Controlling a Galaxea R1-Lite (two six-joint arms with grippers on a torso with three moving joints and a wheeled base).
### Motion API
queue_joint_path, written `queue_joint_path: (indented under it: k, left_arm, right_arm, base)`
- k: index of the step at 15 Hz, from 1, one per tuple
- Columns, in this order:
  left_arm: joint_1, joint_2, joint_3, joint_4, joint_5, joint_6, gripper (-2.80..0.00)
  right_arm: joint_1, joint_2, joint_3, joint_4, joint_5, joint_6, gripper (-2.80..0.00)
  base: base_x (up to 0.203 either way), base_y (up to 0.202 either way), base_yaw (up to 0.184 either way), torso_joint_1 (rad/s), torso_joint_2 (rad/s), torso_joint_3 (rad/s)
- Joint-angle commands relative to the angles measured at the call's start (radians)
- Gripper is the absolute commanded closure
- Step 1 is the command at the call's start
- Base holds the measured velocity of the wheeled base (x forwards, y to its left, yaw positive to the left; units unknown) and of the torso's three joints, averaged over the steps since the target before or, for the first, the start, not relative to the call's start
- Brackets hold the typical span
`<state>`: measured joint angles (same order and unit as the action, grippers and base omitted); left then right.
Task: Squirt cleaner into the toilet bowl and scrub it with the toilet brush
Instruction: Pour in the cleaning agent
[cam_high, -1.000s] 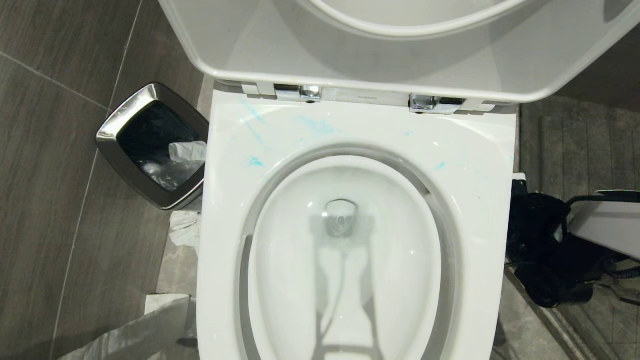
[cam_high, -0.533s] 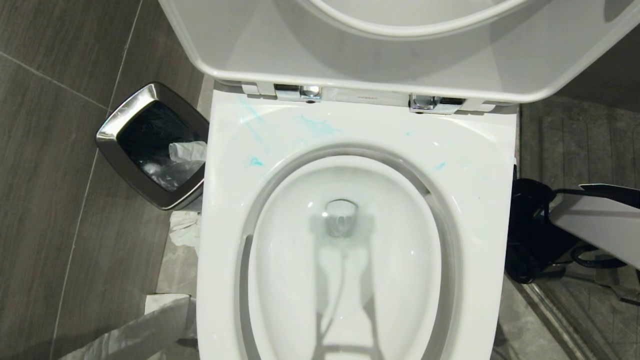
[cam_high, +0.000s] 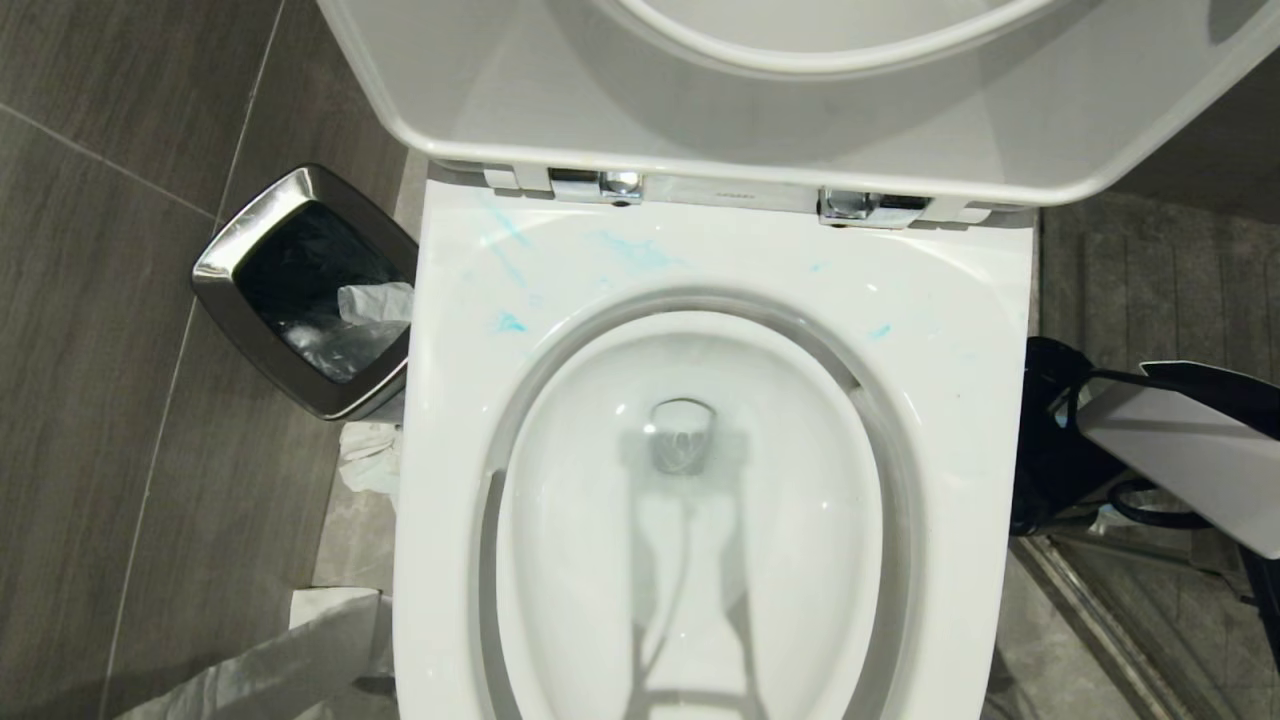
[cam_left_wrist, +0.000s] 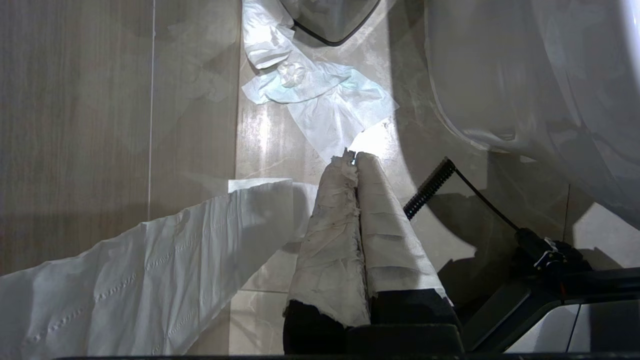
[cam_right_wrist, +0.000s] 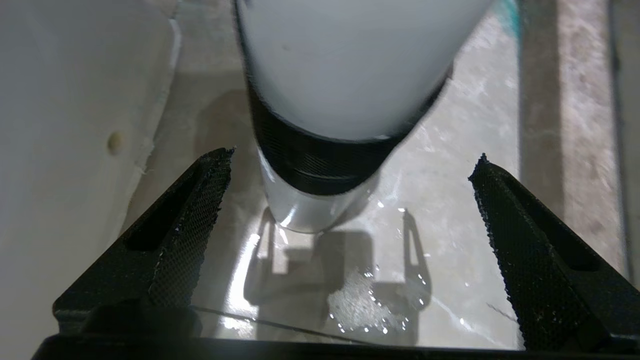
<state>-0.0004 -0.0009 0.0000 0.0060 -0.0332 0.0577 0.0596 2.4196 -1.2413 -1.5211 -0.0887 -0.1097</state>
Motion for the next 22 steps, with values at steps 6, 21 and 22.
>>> queue_joint_path:
  k: [6,21,22]
  left_arm:
    - [0.0,0.001,0.002,0.0,0.001,0.001,0.0]
    - [0.0,0.001,0.002,0.0,0.001,0.001,0.0]
    - [0.0,0.001,0.002,0.0,-0.001,0.001,0.0]
  right_arm:
    - [0.0,0.068,-0.144,-0.009,0.019,-0.048,-2.8]
    - [0.002,0.143,-0.33,-0.009,0.021,-0.074,-2.8]
    - [0.002,0.15,-0.354,-0.009,0.021,-0.074,-2.8]
  base:
    - [0.0,0.0,0.0,0.0,0.0,0.0]
    - [0.0,0.0,0.0,0.0,0.0,0.0]
    - [0.0,0.0,0.0,0.0,0.0,0.0]
